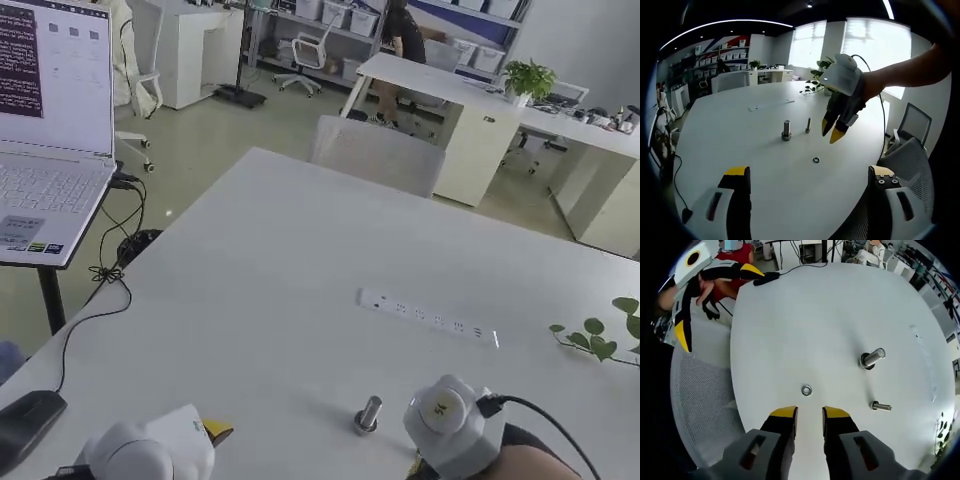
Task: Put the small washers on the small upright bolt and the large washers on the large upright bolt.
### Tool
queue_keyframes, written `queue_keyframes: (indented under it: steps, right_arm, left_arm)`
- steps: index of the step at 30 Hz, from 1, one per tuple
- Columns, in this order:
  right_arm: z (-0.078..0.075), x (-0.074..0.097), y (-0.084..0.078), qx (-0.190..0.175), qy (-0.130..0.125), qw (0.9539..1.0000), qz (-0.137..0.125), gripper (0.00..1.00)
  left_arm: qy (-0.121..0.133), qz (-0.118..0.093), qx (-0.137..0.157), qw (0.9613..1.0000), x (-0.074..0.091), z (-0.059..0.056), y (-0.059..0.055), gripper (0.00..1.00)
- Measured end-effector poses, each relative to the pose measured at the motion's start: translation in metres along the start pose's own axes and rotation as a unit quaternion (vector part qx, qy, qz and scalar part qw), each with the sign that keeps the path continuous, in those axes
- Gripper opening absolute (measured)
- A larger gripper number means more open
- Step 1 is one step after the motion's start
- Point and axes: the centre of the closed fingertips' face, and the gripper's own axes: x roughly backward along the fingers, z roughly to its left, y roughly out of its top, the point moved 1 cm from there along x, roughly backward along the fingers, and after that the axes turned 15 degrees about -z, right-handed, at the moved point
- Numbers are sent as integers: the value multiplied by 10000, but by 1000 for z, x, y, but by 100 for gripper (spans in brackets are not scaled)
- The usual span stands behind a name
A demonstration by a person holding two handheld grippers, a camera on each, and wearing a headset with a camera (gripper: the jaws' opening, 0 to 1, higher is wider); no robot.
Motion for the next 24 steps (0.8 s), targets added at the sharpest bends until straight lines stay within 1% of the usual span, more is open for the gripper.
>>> queue_keyframes:
  steps: [3, 6, 9, 13, 17, 20, 22, 24]
  right_arm:
    - [9, -5, -1, -23, 75, 10000, 3, 22]
    - [14, -8, -1, -9, 94, 10000, -4, 24]
    - [16, -11, 0, 39, 96, 9999, 0, 24]
    - [15, -17, 2, 28, 53, 10000, -23, 24]
    - [13, -24, -2, 4, 8, 10000, 62, 23]
    - [9, -30, -5, -24, -69, 10000, 36, 23]
    - [7, -33, -5, -18, -127, 9999, -14, 23]
    - [6, -37, -8, -72, -126, 9999, 20, 23]
  left_arm:
    - [53, -33, 72, 10000, 1, 3, 0, 98]
    - [58, -22, 24, 10000, 2, 4, 0, 98]
    - [48, 3, -6, 10000, 3, 4, 0, 98]
    - [43, 18, 8, 10000, 4, 4, -2, 97]
    - [11, 39, 15, 10000, 3, 1, -4, 97]
    - [-12, 85, -16, 10000, 3, 1, -5, 97]
    - [-18, 59, -3, 10000, 2, 2, -5, 97]
    - [-19, 38, 13, 10000, 2, 2, -4, 97]
